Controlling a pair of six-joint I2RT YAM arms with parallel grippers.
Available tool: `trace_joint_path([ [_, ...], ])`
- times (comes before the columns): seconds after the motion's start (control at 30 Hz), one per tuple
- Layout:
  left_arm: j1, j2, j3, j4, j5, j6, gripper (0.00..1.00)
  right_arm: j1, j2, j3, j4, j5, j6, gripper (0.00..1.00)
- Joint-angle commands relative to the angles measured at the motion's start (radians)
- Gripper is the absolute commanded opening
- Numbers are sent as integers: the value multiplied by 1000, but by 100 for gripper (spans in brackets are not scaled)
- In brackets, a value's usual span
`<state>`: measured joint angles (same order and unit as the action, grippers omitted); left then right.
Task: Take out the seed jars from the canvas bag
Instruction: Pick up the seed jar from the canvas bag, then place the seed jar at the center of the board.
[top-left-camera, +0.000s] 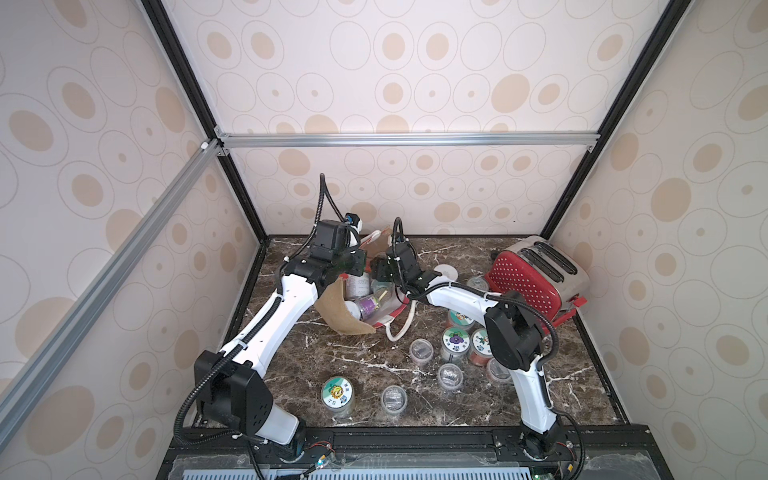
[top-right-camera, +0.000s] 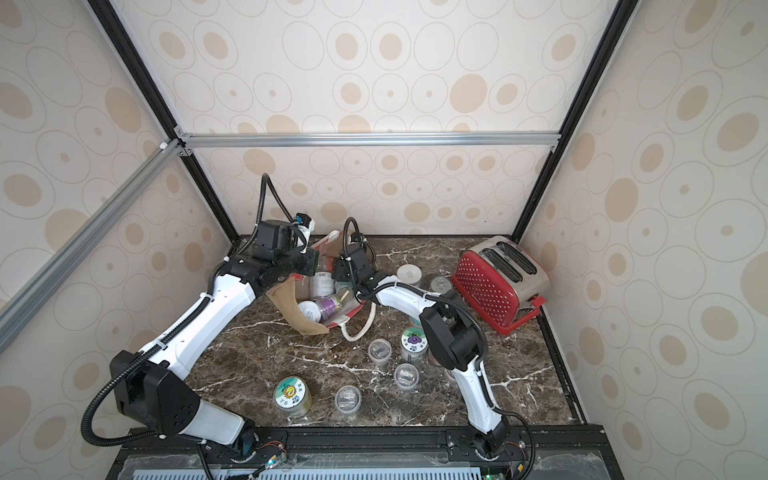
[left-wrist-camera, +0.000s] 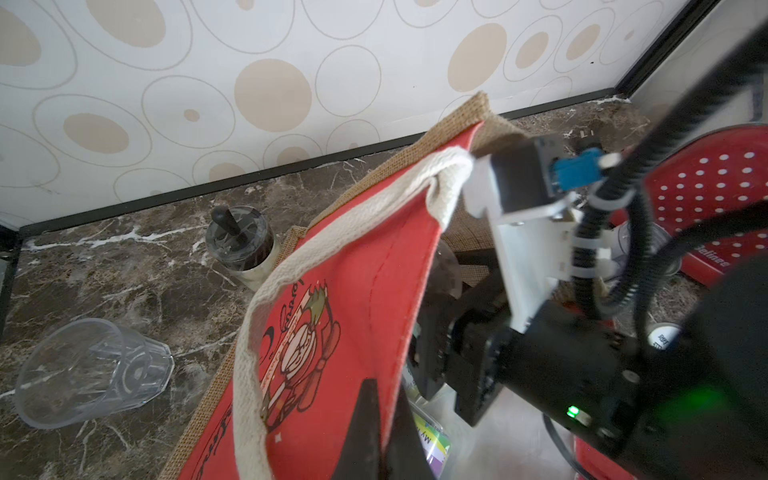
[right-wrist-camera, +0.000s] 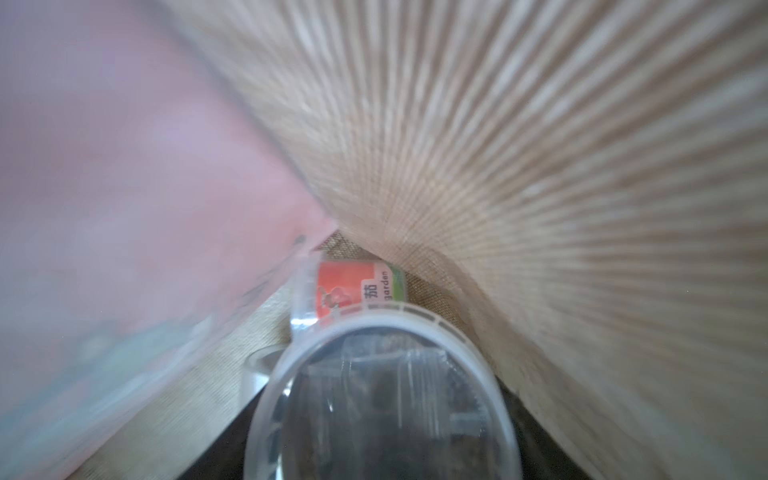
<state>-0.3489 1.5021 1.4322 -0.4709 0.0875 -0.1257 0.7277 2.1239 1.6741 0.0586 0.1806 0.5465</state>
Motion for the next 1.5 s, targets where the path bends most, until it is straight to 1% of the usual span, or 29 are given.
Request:
trace_joint_path([
  [0.0,11,15,52,-9,-23,34,0,8,-96,-34,66,4,-64,60],
  [0.2,17,28,59,-1,-23,34,0,38,-192,-113,70,7,-119,60],
  [0.3,25,39,65,3,-26,42,0,61,-269,-176,68,6,-149,60],
  [0.5,58,86,99,23,-22,52,0,110,-442,-292,26,-41,-179,60],
  [0.7,92,185,226,12,4,61,0,187,-609,-380,-59,-69,-221,60],
  [0.87,109,289,380,-31,45,86,0,280,-709,-428,-140,-63,-266,59],
  [1.03,114,372,510,-63,78,133,0,396,-740,-473,-206,-34,-290,59],
  [1.2,115,380,520,-30,125,150,0,504,-726,-550,-203,34,-292,60],
  [1.33,116,320,441,32,184,140,0,540,-665,-593,-176,56,-280,60],
  [1.47,115,198,269,135,210,126,0,550,-577,-593,-163,64,-291,60],
])
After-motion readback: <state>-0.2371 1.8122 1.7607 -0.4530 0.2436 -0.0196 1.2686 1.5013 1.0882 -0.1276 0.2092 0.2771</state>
